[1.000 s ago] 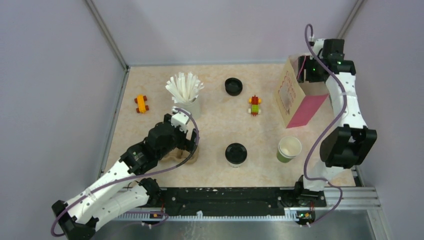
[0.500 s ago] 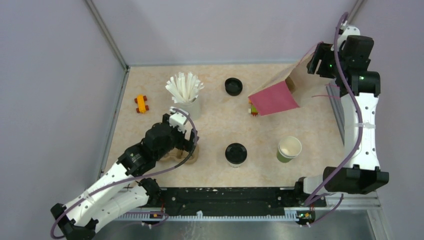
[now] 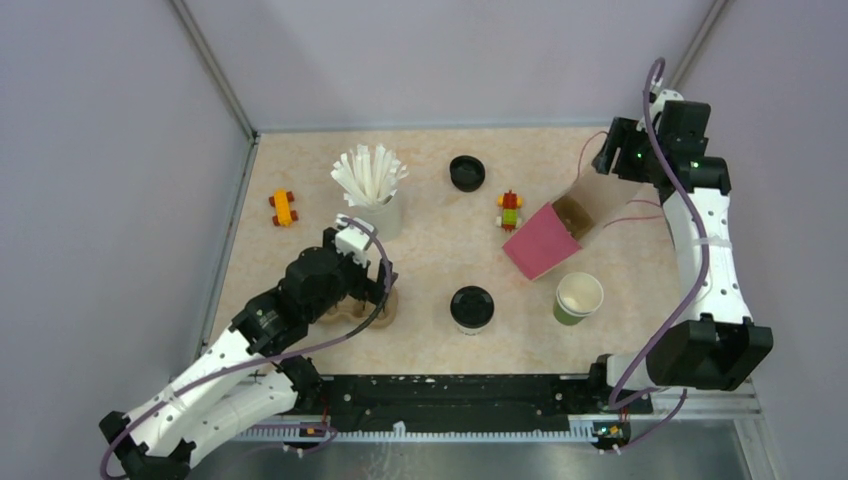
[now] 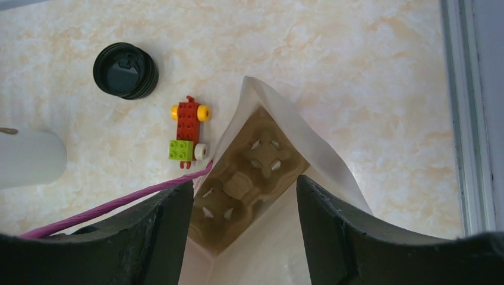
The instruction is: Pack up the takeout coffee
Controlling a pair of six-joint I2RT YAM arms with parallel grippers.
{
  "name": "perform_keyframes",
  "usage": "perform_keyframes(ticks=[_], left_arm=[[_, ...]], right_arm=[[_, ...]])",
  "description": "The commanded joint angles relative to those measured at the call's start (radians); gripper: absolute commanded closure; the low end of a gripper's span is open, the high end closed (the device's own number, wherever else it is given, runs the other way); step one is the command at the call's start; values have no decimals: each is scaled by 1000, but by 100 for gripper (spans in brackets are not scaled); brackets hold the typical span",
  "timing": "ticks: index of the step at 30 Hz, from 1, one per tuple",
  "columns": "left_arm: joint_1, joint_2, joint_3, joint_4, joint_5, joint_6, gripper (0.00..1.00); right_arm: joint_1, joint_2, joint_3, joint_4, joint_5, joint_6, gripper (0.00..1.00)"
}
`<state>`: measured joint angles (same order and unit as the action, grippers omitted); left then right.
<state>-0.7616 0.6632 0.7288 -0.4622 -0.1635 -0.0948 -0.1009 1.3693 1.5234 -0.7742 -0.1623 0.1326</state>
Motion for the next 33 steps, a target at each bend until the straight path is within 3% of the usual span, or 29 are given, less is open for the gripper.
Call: perform_keyframes(ticks=[1, 19, 27, 33], left_arm=[[2, 29, 24, 49, 13, 2, 1], [2, 135, 126, 75, 140, -60, 1], [2, 129, 104, 80, 104, -40, 1], [2, 162, 105, 58, 59, -52, 1]], right_arm=[[1, 5, 5, 78, -20, -14, 37], [12, 33, 239, -114, 6, 27, 38], [24, -15, 261, -177, 1, 42, 39], [135, -101, 283, -195, 14, 63, 39]])
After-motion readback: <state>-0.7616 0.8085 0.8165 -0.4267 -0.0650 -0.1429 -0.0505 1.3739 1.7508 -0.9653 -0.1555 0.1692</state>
